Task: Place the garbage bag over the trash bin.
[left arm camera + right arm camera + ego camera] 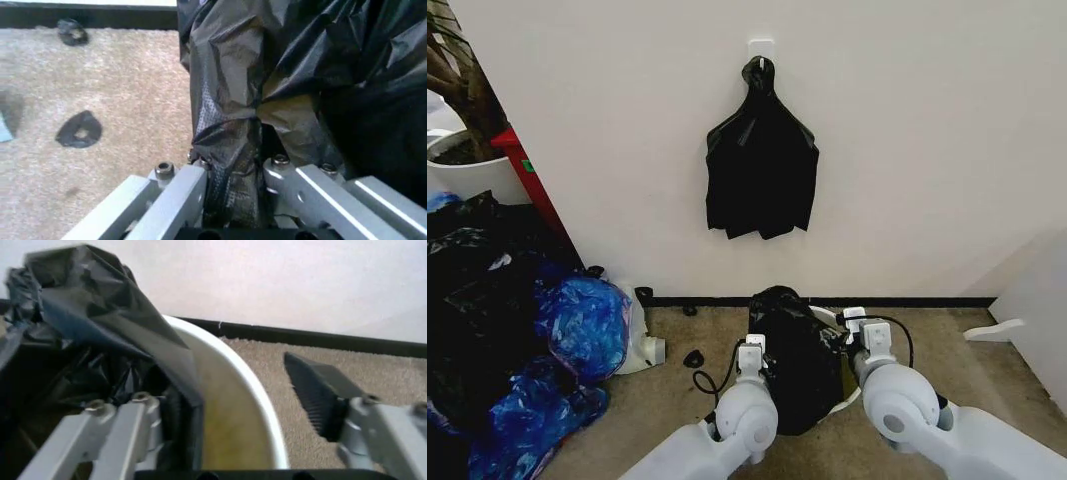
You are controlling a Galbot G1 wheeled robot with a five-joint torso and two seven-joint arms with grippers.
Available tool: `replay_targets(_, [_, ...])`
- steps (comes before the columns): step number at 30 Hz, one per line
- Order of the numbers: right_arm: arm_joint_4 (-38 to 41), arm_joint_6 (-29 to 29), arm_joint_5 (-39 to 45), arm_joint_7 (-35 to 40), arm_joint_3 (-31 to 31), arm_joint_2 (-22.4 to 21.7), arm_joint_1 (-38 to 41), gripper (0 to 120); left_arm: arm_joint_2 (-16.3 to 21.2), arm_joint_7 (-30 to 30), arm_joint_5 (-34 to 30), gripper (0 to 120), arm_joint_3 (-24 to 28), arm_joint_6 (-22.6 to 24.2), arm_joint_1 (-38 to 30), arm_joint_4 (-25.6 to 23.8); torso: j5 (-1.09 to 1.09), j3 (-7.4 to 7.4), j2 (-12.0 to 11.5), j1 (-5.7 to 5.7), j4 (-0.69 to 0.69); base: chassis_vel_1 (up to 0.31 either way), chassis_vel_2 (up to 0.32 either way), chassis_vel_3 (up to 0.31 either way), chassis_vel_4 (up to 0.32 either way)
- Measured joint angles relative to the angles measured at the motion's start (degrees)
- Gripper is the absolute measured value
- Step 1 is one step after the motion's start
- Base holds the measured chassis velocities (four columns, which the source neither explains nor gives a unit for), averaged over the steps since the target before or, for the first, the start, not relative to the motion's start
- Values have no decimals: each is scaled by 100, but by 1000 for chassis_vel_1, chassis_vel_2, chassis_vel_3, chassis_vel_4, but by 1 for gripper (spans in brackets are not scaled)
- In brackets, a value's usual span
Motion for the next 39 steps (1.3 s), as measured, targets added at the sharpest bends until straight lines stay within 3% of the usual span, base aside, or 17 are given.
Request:
replay_targets(3, [15, 0, -1, -23, -18, -18, -7, 40, 34, 25, 86, 4, -88, -25, 61, -83, 0, 0, 0, 0, 1, 0, 0, 0, 0])
replay_targets(9, [1, 39, -3, -64, -79, 38, -44, 14, 223, 310, 475, 3, -317, -194, 246, -329, 2, 0, 0, 0, 1, 0, 0, 0, 0])
replay_targets(11, [10, 48, -3, -64, -77, 40, -42, 12, 248, 375, 553, 3, -348, -233, 272, -350, 1, 0, 0, 0, 1, 0, 0, 0, 0])
replay_targets(14, [148, 73, 2, -63, 31, 24, -30, 0, 399, 766, 923, 2, -576, -576, 432, -486, 1, 0, 0, 0, 2, 0, 0, 0, 0])
replay_targets(19, [396, 77, 77, -63, 237, -62, -63, 0, 553, 1078, 1054, 2, -766, -843, 529, -666, -1, 0, 0, 0, 2, 0, 0, 0, 0])
replay_targets(28, [989, 27, 505, -135, 1141, -259, -283, 0, 1027, 2017, 1371, 2, -1232, -1239, 841, -1190, -1, -1, 0, 0, 1, 0, 0, 0, 0])
replay_targets(30, [899, -94, 693, -540, 1696, -342, -314, 0, 1383, 2748, 1704, 2, -1526, -1507, 1145, -1412, 1, -1, 0, 0, 1, 0, 0, 0, 0])
replay_targets(34, [643, -270, 807, -959, 1933, -421, -272, 0, 1530, 3057, 1794, 2, -1684, -1645, 1350, -1560, 0, -1, 0, 0, 1, 0, 0, 0, 0])
replay_targets(39, [182, -898, 1397, -1675, 2236, -607, -289, 0, 1699, 3457, 1996, 2, -1928, -1984, 1640, -1755, 1, 0, 0, 0, 1, 0, 0, 0, 0])
